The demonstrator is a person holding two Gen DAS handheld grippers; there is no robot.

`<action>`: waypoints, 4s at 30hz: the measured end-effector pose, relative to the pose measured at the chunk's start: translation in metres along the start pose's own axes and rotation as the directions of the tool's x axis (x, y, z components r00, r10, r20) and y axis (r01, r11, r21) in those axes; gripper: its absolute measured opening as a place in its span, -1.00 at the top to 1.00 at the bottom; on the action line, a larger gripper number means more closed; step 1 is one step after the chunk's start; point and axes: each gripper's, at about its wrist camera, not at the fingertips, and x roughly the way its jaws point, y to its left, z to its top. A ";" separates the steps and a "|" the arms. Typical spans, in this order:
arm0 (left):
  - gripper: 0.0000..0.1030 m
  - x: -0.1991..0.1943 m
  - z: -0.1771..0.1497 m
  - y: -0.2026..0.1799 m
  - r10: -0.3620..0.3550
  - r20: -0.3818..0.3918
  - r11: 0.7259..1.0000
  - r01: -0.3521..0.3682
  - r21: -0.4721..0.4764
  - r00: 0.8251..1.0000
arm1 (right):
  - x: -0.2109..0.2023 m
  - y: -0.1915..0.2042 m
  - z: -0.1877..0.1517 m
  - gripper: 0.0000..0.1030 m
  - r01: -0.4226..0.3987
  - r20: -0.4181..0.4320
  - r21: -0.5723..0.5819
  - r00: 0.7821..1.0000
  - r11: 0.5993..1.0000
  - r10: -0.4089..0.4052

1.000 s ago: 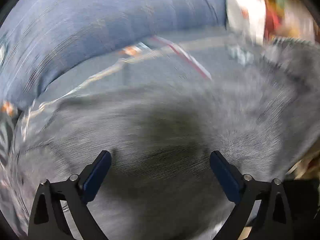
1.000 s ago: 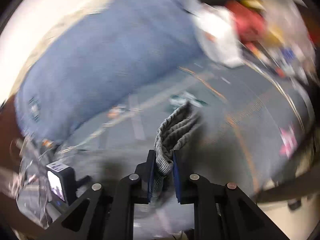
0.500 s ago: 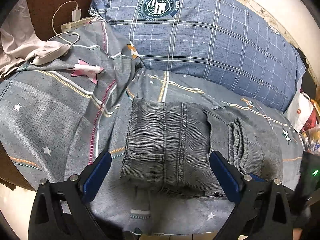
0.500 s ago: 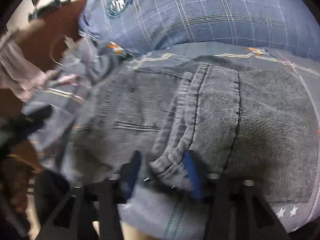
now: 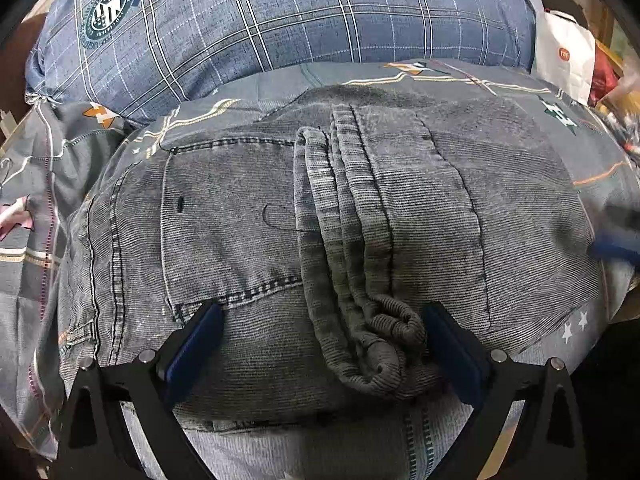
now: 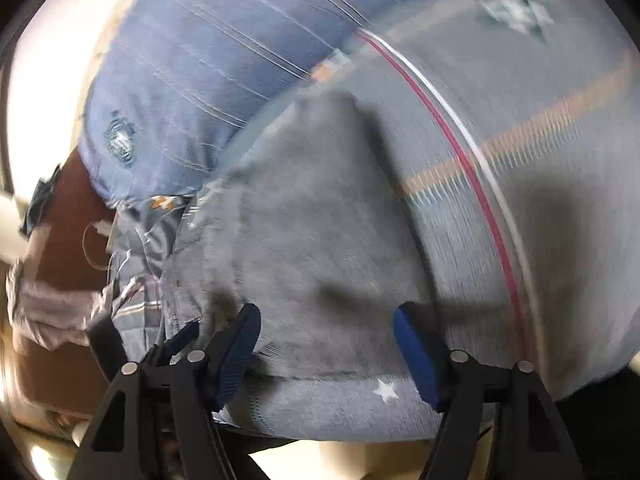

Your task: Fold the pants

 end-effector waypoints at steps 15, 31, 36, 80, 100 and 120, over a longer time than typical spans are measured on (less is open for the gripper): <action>-0.95 0.001 0.005 -0.001 -0.022 0.029 1.000 0.022 0.002 0.999 | 0.022 -0.012 0.073 -0.38 -0.169 0.039 0.059 0.985 0.984 0.167; -0.95 -0.048 0.025 0.002 0.014 0.180 0.997 0.000 -0.076 0.983 | 0.052 -0.061 -0.005 -0.64 -0.258 0.004 0.119 0.966 0.959 0.259; -1.00 0.006 0.011 -0.012 0.108 0.034 0.994 -0.107 -0.004 0.994 | 0.025 -0.052 -0.007 -0.64 -0.218 -0.032 0.105 0.974 0.970 0.223; -0.99 -0.018 -0.003 -0.001 0.043 0.165 0.998 -0.034 -0.057 0.985 | 0.012 0.010 0.006 -0.96 -0.186 0.011 -0.051 0.982 0.981 0.187; -0.99 -0.086 -0.076 0.105 0.093 0.189 0.891 0.003 -0.454 0.977 | -0.001 -0.037 -0.003 -0.95 -0.320 0.134 0.056 0.941 0.946 0.310; -0.99 -0.053 -0.088 0.192 -0.212 0.270 0.554 0.343 -0.759 0.939 | 0.020 -0.018 -0.010 -0.95 -0.256 0.078 0.015 0.964 0.966 0.255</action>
